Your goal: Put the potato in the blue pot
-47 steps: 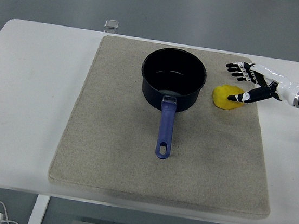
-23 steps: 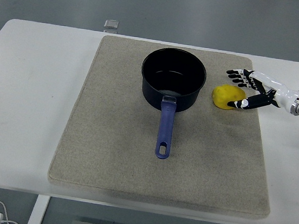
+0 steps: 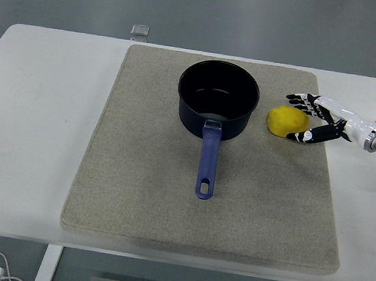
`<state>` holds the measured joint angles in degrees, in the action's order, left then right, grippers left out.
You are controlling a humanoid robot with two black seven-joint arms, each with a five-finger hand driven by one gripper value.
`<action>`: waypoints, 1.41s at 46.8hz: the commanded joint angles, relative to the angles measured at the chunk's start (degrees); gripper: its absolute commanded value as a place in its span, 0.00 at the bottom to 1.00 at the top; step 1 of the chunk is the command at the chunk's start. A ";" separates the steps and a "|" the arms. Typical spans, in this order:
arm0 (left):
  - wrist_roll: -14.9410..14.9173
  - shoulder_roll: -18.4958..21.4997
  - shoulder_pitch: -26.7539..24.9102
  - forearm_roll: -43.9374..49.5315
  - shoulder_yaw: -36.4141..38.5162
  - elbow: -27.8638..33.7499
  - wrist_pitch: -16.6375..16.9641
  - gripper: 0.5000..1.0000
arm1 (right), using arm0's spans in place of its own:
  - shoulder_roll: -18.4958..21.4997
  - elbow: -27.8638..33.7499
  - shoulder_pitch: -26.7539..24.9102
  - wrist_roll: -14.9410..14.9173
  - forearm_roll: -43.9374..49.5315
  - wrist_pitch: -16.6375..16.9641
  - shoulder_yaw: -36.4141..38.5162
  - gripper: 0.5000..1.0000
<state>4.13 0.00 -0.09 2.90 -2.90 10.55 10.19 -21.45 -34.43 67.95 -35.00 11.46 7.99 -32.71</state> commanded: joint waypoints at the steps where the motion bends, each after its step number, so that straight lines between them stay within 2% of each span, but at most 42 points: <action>1: 0.00 0.00 0.00 0.00 0.00 0.00 0.00 0.99 | 0.00 -0.02 -0.27 0.00 -0.21 -0.35 0.10 0.59; 4: 0.00 0.00 0.00 0.00 0.00 0.00 0.00 0.98 | 0.00 -0.02 -0.27 0.00 -0.29 -0.70 0.10 0.46; 8: 0.00 0.00 0.00 0.00 0.00 0.00 0.00 0.98 | 0.00 -0.02 -0.36 0.00 -0.29 -1.58 0.10 0.12; 10: 0.00 0.00 0.00 0.00 0.00 0.00 0.00 0.98 | 0.09 -0.02 -0.36 0.00 -0.29 -1.84 0.01 0.01; 66: 0.00 0.00 0.00 0.00 0.00 0.00 0.00 0.99 | -0.08 -0.02 -0.27 0.00 -0.73 -1.76 0.27 0.00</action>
<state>4.13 0.00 -0.09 2.90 -2.90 10.55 10.20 -21.40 -34.45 67.39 -34.99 10.72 6.11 -32.45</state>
